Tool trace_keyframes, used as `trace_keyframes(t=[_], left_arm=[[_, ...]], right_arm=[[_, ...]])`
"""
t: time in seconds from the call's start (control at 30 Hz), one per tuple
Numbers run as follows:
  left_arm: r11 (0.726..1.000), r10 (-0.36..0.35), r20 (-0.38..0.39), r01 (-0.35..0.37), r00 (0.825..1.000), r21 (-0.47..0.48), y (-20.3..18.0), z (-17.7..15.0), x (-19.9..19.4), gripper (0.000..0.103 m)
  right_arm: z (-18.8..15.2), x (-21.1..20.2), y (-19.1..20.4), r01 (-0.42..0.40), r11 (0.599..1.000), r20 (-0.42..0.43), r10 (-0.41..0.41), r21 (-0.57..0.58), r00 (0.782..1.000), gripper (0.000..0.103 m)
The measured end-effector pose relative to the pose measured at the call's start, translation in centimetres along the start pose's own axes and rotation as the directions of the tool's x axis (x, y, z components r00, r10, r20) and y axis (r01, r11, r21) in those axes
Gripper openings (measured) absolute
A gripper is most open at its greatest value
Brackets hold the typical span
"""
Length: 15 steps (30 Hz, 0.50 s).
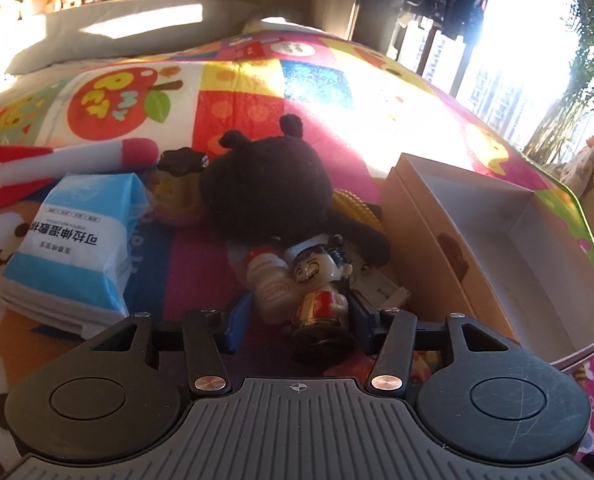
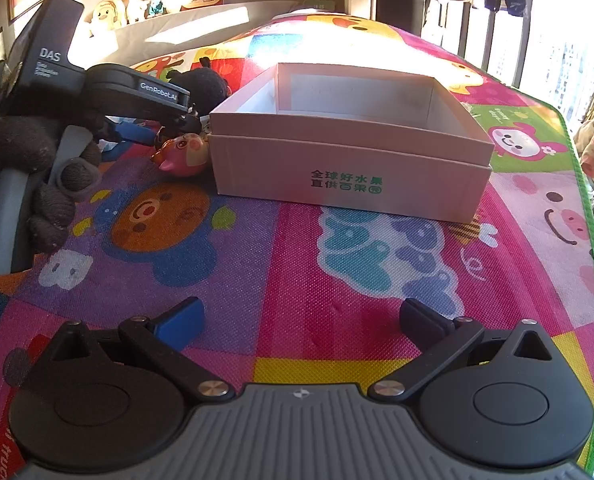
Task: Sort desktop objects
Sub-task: 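Push the left tool into the pile, dragging the pink pig and figurine out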
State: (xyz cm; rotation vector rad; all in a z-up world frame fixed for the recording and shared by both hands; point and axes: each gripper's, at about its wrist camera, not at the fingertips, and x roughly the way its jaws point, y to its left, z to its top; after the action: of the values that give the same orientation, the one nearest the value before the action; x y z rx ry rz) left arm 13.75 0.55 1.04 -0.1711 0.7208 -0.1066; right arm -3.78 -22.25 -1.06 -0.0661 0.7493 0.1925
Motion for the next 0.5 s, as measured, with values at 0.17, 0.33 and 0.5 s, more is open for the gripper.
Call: trace_keyframes(t=[0.17, 0.33, 0.5], left_arm=[[0.998, -0.011, -0.008, 0.011, 1.000, 0.066, 0.3, -2.4, -3.5, 0.030], [0.988, -0.036, -0.039, 0.042, 0.999, 0.146, 0.5, -6.1, -8.4, 0.030], [0.974, -0.013, 0.029, 0.006, 0.999, 0.225, -0.2, -7.4, -11.4, 0.065]], right_arm=[[0.0, 0.0, 0.0, 0.000, 1.000, 0.000, 0.000, 0.000, 1.000, 0.103], [0.0, 0.0, 0.0, 0.002, 1.000, 0.000, -0.002, -0.002, 1.000, 0.103], [0.1, -0.1, 0.1, 0.006, 1.000, -0.003, -0.006, -0.005, 1.000, 0.103]])
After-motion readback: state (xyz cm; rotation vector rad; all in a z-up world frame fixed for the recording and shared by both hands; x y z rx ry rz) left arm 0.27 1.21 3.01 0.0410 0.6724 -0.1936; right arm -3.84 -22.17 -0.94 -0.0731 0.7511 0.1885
